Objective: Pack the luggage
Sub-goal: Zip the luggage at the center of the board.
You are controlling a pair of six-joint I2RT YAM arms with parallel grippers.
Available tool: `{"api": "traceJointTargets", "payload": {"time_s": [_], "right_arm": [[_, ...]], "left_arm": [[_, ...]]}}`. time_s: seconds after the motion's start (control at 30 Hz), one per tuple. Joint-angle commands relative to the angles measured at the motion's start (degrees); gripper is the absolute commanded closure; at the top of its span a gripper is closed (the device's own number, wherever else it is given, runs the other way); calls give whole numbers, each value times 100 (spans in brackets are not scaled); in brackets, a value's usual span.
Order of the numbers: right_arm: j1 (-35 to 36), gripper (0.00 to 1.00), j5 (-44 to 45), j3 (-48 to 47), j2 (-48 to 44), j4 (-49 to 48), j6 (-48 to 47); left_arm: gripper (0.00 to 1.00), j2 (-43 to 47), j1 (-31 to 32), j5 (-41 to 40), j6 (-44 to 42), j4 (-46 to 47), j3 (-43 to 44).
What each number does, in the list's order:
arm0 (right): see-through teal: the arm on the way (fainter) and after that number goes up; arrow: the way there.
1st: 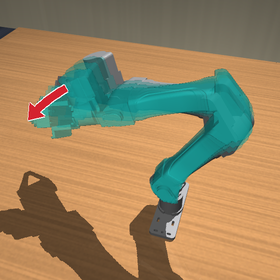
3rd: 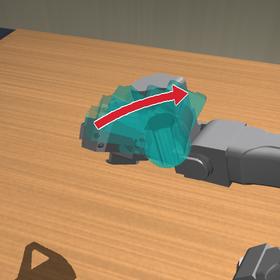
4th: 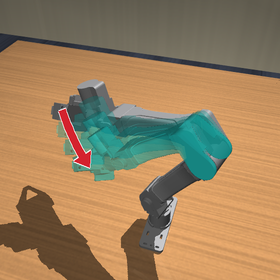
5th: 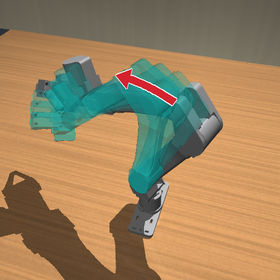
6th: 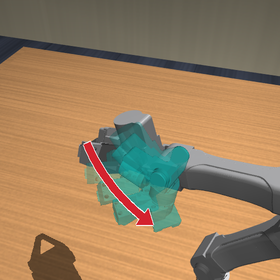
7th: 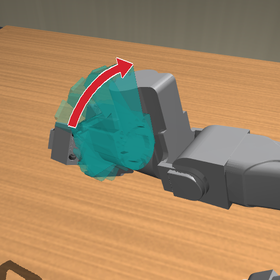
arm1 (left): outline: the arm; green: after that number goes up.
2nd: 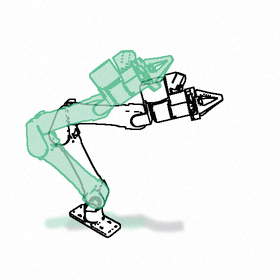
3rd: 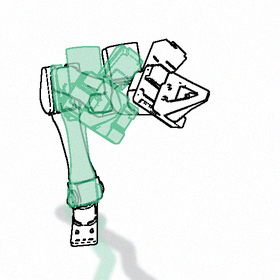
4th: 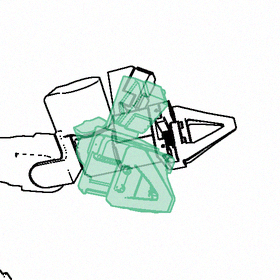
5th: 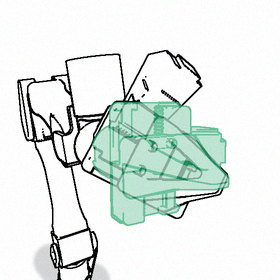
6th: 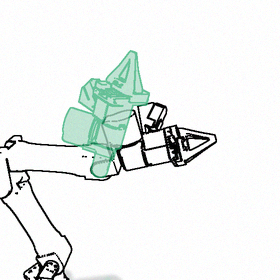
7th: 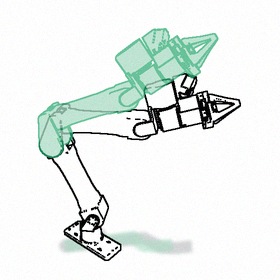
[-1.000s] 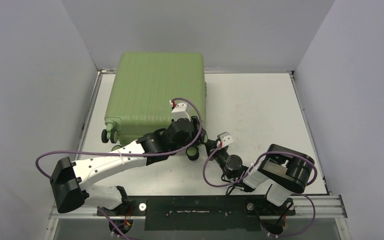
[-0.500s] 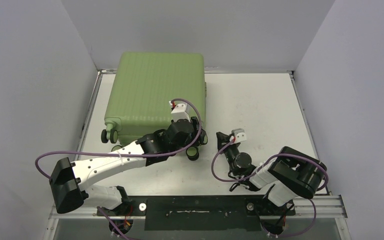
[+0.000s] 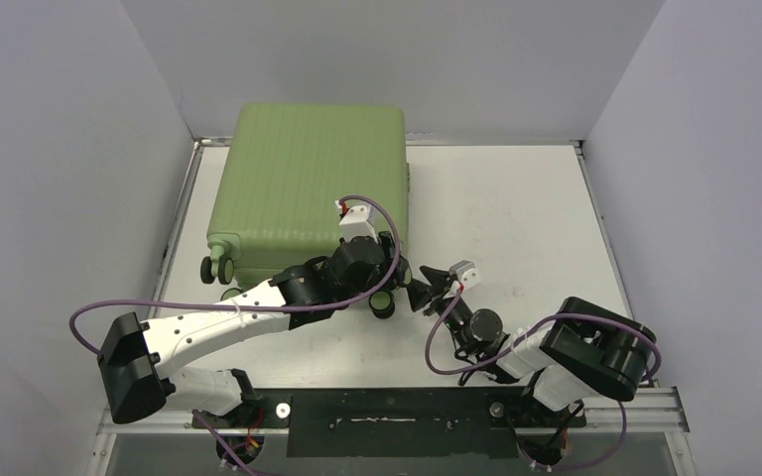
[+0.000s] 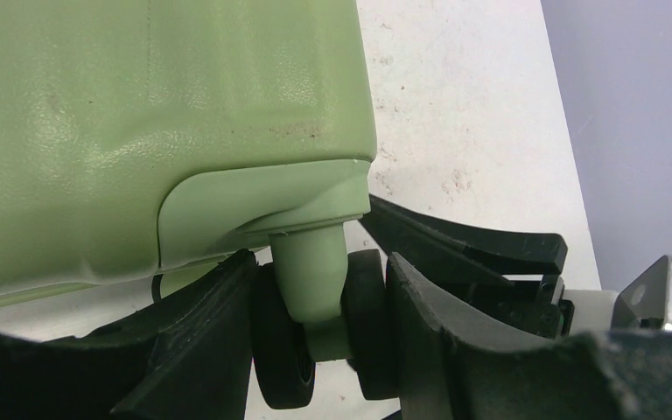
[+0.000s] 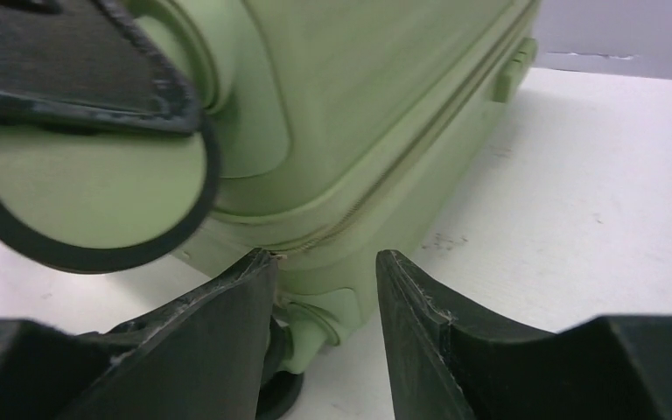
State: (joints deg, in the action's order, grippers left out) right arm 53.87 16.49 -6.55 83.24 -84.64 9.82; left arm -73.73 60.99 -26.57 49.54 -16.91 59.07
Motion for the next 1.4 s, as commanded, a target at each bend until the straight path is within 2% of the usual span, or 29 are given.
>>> {"api": "traceJointTargets", "payload": {"time_s": [0.0,0.23,0.6,0.77,0.93,1.0,1.27,1.37], "right_arm": [[177,53,-377,-285,284,-636,54],[281,52,-460,-490,760,-753,113],[277,55,-136,-905,1264,-708,333],[264,61,-22,-975,1365,-662,397],[260,75,-14,-1035,1371,-484,432],[262,76,-7,-1037,1385,-420,441],[256,66,2,-1044,1466,-320,511],[271,66,-13,-1078,1487,-301,531]], "left_arm": [[100,118,89,217,-92,-495,14],[100,155,104,199,-89,-533,21],[100,149,107,218,-94,-541,41],[100,116,106,240,-94,-535,36],[100,105,110,240,-86,-524,20],[100,97,110,231,-93,-528,23],[100,28,106,253,-94,-496,32],[100,17,111,266,-92,-493,27]]}}
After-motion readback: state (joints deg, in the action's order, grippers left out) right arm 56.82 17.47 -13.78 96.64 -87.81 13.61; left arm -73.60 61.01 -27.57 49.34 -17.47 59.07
